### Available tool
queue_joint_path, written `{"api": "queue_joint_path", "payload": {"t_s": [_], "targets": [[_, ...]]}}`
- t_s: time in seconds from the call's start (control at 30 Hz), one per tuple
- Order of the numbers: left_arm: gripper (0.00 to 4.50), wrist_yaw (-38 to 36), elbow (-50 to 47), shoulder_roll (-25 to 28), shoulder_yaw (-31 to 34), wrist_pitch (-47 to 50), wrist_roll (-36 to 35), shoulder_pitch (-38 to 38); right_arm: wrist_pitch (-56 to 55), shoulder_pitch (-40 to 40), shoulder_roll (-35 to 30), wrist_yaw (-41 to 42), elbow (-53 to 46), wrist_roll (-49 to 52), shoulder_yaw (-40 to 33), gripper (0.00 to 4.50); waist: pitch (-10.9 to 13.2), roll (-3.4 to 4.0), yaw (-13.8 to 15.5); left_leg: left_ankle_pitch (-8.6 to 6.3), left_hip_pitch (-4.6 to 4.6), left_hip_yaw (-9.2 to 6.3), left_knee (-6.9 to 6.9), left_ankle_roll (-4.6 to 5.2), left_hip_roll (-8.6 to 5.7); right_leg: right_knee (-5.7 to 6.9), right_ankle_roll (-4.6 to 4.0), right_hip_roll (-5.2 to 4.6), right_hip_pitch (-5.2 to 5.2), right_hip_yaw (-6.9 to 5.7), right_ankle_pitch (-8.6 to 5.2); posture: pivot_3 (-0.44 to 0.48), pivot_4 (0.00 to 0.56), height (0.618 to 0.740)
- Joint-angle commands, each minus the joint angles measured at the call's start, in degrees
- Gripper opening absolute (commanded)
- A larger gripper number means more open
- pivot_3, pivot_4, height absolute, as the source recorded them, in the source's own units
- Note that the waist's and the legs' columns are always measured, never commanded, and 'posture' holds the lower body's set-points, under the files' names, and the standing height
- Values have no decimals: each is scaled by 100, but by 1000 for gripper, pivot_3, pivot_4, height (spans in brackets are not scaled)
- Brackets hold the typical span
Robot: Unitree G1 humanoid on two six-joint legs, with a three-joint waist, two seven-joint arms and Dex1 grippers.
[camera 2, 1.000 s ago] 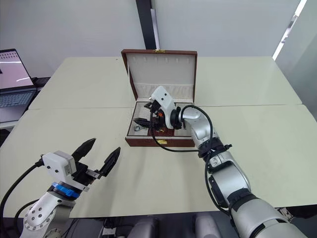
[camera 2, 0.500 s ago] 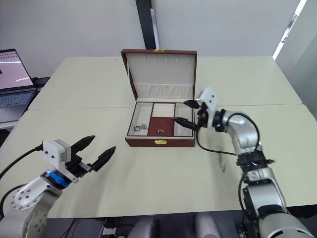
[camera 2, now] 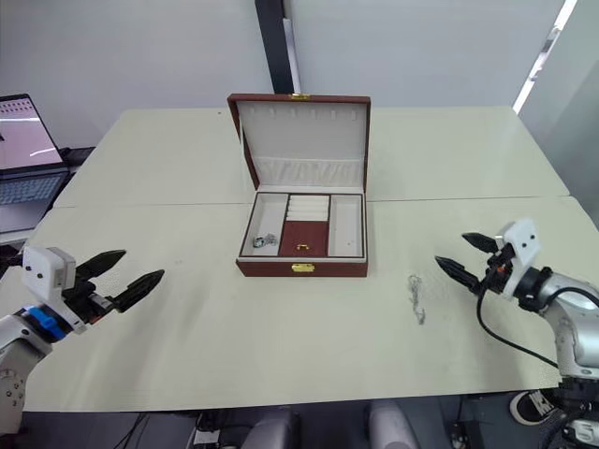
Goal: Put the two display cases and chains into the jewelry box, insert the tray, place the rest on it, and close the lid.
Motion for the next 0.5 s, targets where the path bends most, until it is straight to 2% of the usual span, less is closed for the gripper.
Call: {"api": "queue_joint_path", "payload": {"t_s": [0.03,0.5], "targets": [[4500,-144,244,173,284,-179,46,-87,-319,109,-82,-86,154,66,-293,4459,0,0,2,0,0,-1,0,0,-1,0,0,-1,1,0,0,0,150,740],[4500,-64,648,182,419,-382,182,-194,-696,120,-69,-213,580,-22,-141,4459,0,0,6,0,-1,-3,0,0,-1,0,0,-3,1,-1,0,0,150,740]]}}
